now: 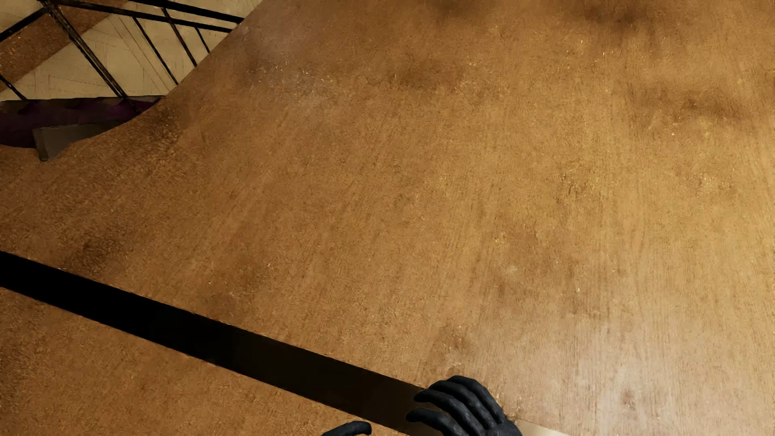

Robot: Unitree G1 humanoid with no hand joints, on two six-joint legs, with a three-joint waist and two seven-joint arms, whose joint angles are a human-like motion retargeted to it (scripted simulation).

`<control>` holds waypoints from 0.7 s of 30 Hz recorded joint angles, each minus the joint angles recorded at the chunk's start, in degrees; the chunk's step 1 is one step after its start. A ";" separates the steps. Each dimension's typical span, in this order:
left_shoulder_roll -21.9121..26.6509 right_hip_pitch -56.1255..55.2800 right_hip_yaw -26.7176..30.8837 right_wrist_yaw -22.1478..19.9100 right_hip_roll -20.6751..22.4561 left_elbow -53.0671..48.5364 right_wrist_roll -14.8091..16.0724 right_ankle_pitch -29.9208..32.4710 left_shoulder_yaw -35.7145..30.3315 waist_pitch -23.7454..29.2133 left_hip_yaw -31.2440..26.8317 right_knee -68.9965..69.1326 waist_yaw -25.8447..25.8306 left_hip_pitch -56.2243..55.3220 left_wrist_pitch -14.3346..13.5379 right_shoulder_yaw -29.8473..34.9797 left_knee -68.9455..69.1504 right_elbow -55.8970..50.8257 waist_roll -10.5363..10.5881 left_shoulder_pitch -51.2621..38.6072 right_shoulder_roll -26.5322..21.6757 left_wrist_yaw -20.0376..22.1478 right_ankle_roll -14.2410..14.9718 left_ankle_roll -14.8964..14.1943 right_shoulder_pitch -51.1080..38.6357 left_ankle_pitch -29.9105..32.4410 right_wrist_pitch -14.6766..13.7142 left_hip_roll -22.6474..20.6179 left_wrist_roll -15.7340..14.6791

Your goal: Approach sofa

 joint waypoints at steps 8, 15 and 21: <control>-4.26 0.42 9.45 0.02 2.94 2.53 0.09 4.82 0.45 -1.53 16.91 -5.30 0.35 7.22 -4.31 -2.99 -15.62 1.41 -0.40 -0.81 -0.87 -0.99 4.15 11.62 -0.08 -4.59 -1.23 8.03 -0.66; -5.92 -10.09 27.23 0.00 4.11 0.98 -2.81 10.87 4.09 1.00 34.86 -2.88 1.75 5.07 -3.87 3.57 -20.00 3.30 -5.10 1.03 -6.26 0.00 10.63 15.23 -2.31 -3.69 0.46 6.25 0.68; -5.66 -13.46 -20.04 0.00 -14.14 0.49 -5.31 5.55 2.10 4.02 50.87 -5.62 3.66 -2.23 -4.86 1.41 -20.50 2.84 -9.87 1.44 -6.43 1.69 3.77 16.67 -0.81 0.24 0.81 8.96 1.60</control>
